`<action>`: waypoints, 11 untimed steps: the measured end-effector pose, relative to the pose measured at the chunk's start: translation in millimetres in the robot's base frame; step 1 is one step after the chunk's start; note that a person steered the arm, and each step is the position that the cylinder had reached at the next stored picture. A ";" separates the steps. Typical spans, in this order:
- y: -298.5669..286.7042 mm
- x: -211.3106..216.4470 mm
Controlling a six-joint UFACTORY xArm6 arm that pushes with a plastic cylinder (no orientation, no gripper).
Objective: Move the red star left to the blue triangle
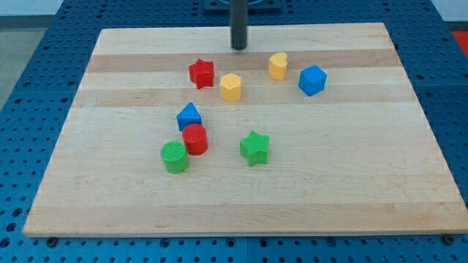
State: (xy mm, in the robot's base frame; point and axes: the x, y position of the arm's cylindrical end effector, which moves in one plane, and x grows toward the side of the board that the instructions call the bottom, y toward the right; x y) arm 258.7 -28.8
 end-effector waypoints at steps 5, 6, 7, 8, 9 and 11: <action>-42.5 61.9; -42.5 86.2; -44.9 105.8; -60.5 121.4; -81.6 126.5; -104.1 158.1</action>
